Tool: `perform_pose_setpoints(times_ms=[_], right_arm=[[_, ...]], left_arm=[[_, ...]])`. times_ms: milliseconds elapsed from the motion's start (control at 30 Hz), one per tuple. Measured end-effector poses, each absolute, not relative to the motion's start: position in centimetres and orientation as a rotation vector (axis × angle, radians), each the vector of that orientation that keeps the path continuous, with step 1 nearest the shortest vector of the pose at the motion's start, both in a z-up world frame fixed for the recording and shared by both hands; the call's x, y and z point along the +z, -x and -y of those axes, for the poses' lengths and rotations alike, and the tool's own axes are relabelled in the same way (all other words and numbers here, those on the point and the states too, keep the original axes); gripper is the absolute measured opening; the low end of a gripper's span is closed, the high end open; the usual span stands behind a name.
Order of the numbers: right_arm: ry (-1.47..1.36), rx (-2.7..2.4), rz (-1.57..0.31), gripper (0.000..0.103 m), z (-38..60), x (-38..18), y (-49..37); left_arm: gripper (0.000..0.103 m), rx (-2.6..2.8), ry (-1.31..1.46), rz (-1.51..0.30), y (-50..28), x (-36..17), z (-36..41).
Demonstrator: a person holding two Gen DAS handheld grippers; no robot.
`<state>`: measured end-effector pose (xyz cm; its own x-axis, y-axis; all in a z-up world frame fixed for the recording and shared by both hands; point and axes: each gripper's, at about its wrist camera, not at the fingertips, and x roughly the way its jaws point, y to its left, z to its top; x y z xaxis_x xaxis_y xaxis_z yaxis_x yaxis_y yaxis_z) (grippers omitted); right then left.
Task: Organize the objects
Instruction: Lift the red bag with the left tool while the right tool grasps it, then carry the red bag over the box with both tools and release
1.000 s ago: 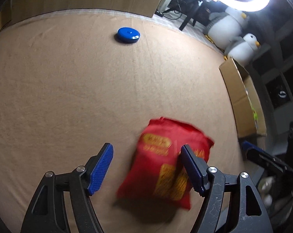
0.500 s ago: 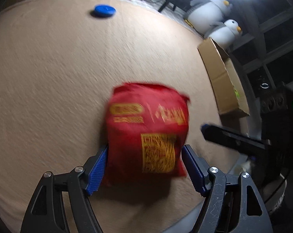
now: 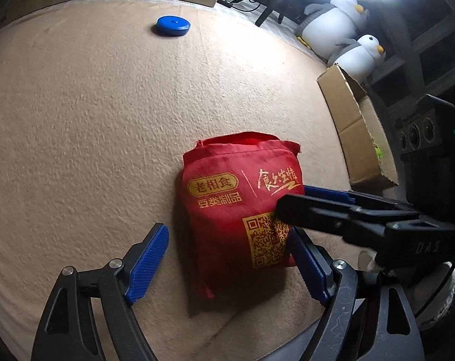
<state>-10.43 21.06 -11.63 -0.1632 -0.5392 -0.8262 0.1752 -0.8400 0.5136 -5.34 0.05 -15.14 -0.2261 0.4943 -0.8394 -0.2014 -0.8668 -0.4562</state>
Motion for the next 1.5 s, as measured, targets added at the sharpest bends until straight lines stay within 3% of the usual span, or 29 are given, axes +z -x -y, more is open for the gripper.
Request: perform_pose_setpoints(times_ms=[433, 700, 1500], right_arm=[[-1.683, -1.957, 0.302, 0.070, -18.3, -12.4, 10.6], [-1.673, -1.940, 0.301, 0.069, -18.4, -12.4, 10.5], [-1.472, -2.182, 0.453, 0.068, -28.6, -5.1, 9.4]], left_arm=[[0.083, 2.100, 1.593, 0.384, 5.6, -16.2, -2.6], [0.074, 2.120, 1.578, 0.340, 5.1, -15.7, -3.5], [0.074, 2.120, 1.326, 0.138, 6.4, -6.7, -15.6]])
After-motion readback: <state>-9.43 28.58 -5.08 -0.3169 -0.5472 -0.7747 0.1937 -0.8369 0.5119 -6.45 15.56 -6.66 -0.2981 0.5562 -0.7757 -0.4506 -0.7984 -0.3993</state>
